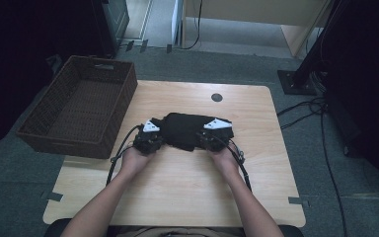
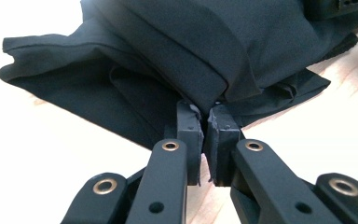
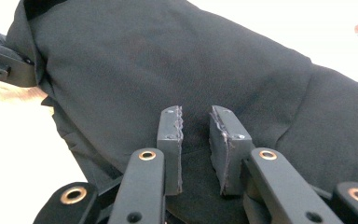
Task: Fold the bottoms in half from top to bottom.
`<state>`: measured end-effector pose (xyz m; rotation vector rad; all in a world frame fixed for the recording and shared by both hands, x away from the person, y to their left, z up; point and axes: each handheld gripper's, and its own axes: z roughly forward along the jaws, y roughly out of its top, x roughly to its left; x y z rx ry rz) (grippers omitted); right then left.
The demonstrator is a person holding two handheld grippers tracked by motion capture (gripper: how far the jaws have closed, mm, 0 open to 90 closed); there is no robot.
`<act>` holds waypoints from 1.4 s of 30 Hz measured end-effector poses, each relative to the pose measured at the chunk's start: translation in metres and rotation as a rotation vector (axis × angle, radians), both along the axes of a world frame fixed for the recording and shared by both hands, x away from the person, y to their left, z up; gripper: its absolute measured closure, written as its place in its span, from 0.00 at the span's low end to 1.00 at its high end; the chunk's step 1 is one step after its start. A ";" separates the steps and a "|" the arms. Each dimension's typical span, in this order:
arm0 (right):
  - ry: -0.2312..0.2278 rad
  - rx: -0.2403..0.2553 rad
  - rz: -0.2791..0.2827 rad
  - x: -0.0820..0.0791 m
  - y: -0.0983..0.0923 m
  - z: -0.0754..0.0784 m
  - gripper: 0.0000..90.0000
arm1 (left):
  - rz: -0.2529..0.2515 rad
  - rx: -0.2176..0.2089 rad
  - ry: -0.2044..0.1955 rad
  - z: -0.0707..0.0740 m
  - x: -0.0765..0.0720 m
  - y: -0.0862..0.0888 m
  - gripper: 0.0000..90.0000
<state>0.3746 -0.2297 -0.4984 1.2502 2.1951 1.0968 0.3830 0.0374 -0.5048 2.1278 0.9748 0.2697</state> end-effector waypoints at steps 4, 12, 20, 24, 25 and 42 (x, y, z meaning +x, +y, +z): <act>0.012 0.018 -0.003 0.001 -0.002 0.000 0.83 | 0.021 -0.006 0.023 -0.001 0.001 0.005 0.94; 0.010 0.022 -0.010 0.001 -0.002 -0.001 0.83 | 0.068 -0.037 0.014 0.011 -0.002 0.022 0.88; 0.009 0.001 -0.015 0.001 0.000 0.001 0.83 | -0.011 -0.085 -0.008 0.045 -0.013 -0.005 0.81; 0.010 0.000 -0.017 0.001 0.001 0.001 0.83 | 0.024 -0.050 0.002 0.041 -0.003 -0.020 0.66; 0.009 -0.001 -0.018 0.001 0.001 0.001 0.83 | 0.033 -0.036 0.005 0.036 0.000 -0.023 0.65; -0.009 -0.032 -0.022 -0.001 0.006 0.000 0.84 | 0.118 -0.045 0.034 0.002 0.019 -0.026 0.83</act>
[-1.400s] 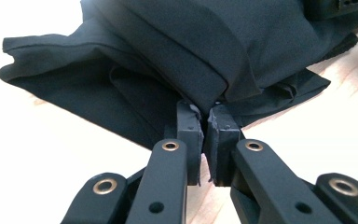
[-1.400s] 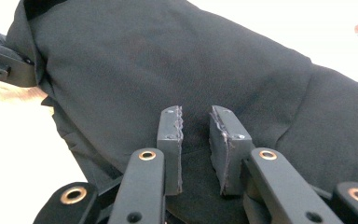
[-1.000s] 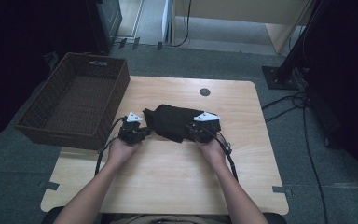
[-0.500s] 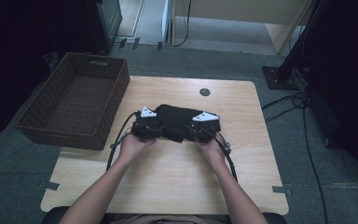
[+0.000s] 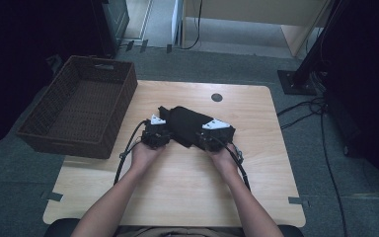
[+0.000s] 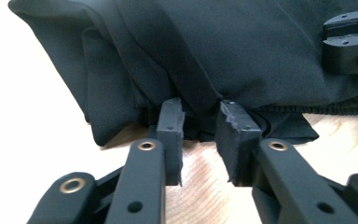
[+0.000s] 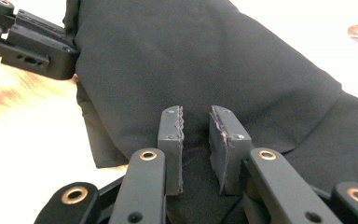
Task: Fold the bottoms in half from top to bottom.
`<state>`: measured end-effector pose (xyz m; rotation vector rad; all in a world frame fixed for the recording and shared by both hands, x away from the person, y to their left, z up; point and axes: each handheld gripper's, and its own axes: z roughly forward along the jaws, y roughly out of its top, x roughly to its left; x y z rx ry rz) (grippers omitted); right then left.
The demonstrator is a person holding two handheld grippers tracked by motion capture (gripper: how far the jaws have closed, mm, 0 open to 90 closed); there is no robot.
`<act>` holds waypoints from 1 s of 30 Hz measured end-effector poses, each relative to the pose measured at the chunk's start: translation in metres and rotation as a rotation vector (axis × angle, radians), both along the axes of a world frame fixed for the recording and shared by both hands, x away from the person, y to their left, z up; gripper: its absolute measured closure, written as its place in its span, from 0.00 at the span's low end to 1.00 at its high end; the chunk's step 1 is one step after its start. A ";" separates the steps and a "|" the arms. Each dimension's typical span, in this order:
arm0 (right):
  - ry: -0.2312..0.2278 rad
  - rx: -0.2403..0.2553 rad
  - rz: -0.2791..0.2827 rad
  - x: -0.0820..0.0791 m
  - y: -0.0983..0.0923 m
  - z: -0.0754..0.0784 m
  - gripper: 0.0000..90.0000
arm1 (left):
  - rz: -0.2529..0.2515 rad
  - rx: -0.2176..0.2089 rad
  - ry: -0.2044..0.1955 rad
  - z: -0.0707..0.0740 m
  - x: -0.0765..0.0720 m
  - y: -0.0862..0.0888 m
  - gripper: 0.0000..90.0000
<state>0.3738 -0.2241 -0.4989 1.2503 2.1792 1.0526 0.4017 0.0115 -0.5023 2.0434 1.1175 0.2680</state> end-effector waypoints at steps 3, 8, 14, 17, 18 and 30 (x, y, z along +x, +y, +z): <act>-0.010 -0.008 0.002 0.000 0.001 0.000 0.84 | -0.008 0.006 -0.011 0.001 0.002 -0.001 0.94; -0.008 -0.008 0.015 0.001 -0.001 0.000 0.84 | -0.022 0.004 -0.018 0.002 0.005 0.003 0.99; -0.010 -0.007 0.027 0.001 -0.003 0.000 0.88 | -0.051 0.032 -0.032 0.007 0.007 0.011 0.99; -0.008 -0.010 0.026 0.001 -0.004 0.000 0.88 | -0.014 0.045 -0.032 0.005 0.009 0.020 1.00; -0.007 -0.007 0.026 0.001 -0.004 0.000 0.88 | 0.000 0.050 -0.031 0.005 0.011 0.025 1.00; 0.001 -0.005 0.034 0.002 -0.005 0.000 0.89 | 0.056 0.014 -0.009 0.004 0.026 0.034 0.96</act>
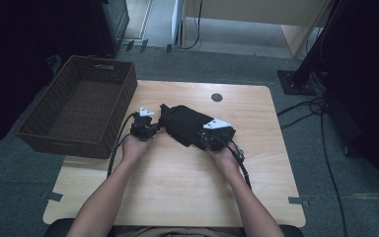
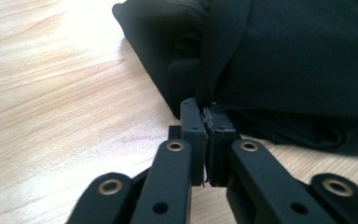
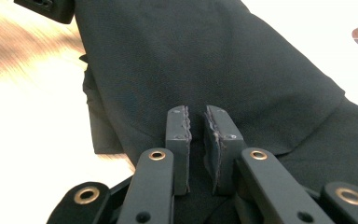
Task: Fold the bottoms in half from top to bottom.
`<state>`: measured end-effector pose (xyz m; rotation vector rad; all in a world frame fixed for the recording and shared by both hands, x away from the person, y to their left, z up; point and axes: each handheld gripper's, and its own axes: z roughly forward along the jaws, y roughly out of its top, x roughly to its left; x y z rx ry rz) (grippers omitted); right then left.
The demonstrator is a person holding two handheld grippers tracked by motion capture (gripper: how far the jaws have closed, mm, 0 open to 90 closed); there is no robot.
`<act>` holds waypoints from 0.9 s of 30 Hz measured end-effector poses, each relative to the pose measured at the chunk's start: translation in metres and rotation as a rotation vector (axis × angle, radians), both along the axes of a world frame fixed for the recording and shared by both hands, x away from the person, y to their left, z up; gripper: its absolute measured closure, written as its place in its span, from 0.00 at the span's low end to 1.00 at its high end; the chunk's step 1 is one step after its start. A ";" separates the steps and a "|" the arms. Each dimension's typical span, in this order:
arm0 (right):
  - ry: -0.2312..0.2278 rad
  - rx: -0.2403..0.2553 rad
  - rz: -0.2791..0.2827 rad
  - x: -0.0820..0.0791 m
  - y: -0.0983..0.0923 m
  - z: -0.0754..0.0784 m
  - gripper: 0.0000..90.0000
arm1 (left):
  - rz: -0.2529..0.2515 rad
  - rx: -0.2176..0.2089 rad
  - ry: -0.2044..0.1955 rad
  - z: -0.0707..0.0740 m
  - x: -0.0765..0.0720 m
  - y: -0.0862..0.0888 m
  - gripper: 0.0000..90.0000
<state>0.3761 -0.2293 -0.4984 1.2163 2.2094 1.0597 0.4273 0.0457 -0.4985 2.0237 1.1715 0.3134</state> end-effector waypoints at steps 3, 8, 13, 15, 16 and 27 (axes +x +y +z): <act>0.002 0.000 -0.004 0.000 -0.003 0.000 0.89 | -0.022 -0.019 0.024 0.004 -0.001 0.003 0.85; 0.011 0.001 0.003 0.000 -0.008 0.001 0.89 | -0.071 -0.074 -0.010 0.024 -0.009 0.006 0.75; 0.007 0.012 0.011 -0.004 -0.012 0.000 0.89 | -0.132 -0.090 -0.050 0.046 -0.012 -0.002 0.72; 0.011 0.014 0.012 -0.006 -0.011 0.000 0.89 | -0.151 -0.076 -0.061 0.051 -0.009 -0.009 0.72; 0.012 0.009 0.015 -0.006 -0.011 0.000 0.89 | -0.158 -0.066 -0.062 0.052 -0.007 -0.012 0.72; 0.026 0.029 0.086 -0.028 -0.006 0.000 0.89 | -0.227 -0.009 -0.023 0.040 0.006 -0.037 0.71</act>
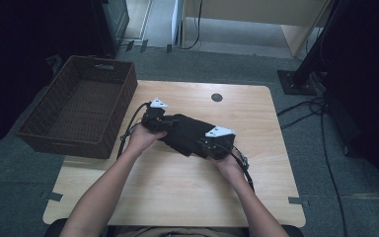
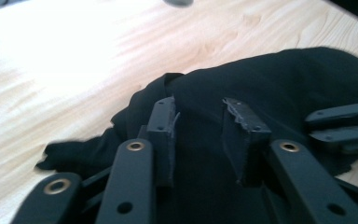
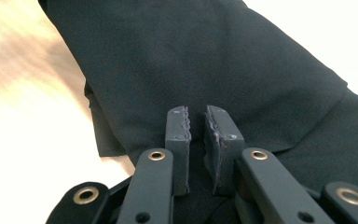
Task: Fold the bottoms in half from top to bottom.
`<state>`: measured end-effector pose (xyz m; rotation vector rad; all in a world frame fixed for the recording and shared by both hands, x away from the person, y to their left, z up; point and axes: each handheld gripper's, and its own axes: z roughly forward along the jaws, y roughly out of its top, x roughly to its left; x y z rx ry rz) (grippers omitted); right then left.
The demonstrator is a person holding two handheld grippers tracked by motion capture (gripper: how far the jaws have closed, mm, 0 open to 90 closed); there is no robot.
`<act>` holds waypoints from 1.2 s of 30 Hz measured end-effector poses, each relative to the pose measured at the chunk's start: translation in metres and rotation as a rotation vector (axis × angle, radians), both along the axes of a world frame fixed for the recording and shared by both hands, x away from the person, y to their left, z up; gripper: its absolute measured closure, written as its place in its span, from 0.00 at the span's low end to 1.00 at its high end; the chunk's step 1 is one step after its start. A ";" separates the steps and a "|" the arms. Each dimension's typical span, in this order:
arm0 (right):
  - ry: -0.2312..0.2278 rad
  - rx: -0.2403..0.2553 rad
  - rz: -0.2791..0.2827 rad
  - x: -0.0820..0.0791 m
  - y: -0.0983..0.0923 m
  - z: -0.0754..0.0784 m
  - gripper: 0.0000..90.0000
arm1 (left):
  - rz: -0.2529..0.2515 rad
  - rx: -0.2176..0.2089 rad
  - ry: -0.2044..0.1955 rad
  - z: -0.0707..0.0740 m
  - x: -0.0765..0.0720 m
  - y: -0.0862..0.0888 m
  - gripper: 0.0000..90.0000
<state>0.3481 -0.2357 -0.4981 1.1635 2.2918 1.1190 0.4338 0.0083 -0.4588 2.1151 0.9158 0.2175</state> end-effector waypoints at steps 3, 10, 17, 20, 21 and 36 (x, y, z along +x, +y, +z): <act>-0.001 0.005 0.017 -0.006 0.001 0.000 0.89 | -0.007 0.035 0.033 -0.012 0.003 0.002 0.73; -0.011 0.029 0.019 -0.012 -0.002 -0.002 0.89 | 0.029 0.026 0.079 -0.028 0.003 0.012 0.77; -0.021 0.032 0.001 -0.017 -0.006 -0.003 0.88 | 0.013 0.028 0.044 -0.030 -0.023 0.018 0.80; -0.023 0.036 -0.009 -0.016 -0.006 -0.004 0.88 | 0.017 0.025 0.042 -0.030 -0.033 0.021 0.81; -0.025 0.033 -0.011 -0.016 -0.005 -0.004 0.88 | 0.016 0.029 0.039 -0.030 -0.037 0.022 0.82; -0.020 0.138 -0.064 -0.020 -0.014 0.008 0.76 | -0.027 -0.028 0.026 -0.012 -0.069 0.031 0.72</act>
